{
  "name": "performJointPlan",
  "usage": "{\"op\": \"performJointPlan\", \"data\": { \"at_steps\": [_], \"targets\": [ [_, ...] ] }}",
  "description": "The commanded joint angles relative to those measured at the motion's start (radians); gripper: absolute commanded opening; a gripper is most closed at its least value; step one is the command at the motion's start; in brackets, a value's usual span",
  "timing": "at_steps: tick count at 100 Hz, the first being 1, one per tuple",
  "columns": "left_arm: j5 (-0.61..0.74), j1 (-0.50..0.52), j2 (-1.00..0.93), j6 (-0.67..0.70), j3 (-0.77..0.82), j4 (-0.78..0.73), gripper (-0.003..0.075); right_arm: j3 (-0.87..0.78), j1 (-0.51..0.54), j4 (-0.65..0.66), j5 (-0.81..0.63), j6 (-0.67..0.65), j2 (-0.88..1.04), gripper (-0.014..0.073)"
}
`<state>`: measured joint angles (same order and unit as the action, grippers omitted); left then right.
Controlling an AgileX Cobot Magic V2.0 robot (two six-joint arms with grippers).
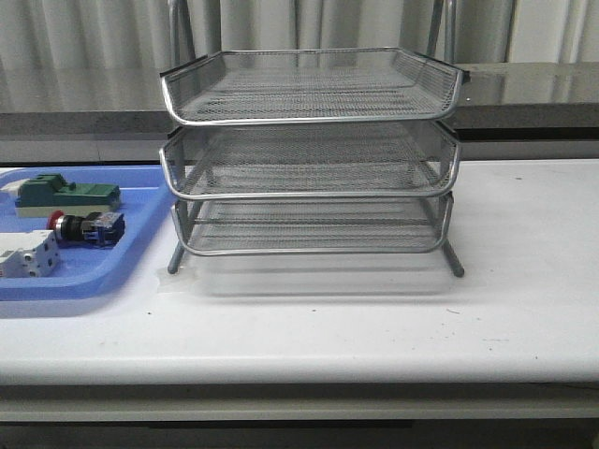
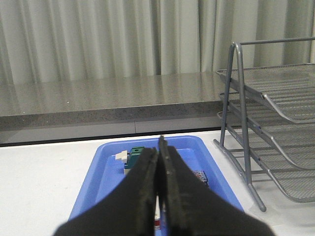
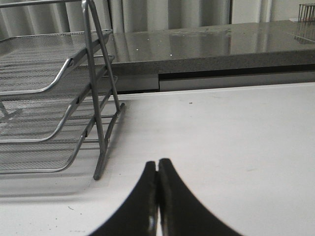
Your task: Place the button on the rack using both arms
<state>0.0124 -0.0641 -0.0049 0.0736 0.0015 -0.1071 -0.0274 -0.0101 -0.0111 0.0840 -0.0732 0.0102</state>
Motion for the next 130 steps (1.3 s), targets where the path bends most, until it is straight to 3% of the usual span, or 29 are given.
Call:
{"op": "performJointPlan", "data": {
  "at_steps": [1,69,92,109,130],
  "targets": [
    [0.082,0.003,-0.032,0.01,0.047,0.0,-0.002,0.015,0.0,0.011,-0.084,-0.001,0.022,-0.006],
    [0.082,0.003,-0.032,0.01,0.047,0.0,-0.002,0.015,0.0,0.011,-0.084,-0.001,0.022,-0.006],
    [0.082,0.003,-0.032,0.01,0.047,0.0,-0.002,0.02,0.0,0.011,-0.157,-0.001,0.022,-0.006],
    [0.082,0.003,-0.032,0.01,0.047,0.0,-0.002,0.109,0.0,0.011,-0.051,-0.001,0.02,-0.006],
    [0.082,0.003,-0.032,0.01,0.047,0.0,-0.002,0.337,0.0,-0.04,0.187,-0.001,-0.067,-0.006]
  ]
}}
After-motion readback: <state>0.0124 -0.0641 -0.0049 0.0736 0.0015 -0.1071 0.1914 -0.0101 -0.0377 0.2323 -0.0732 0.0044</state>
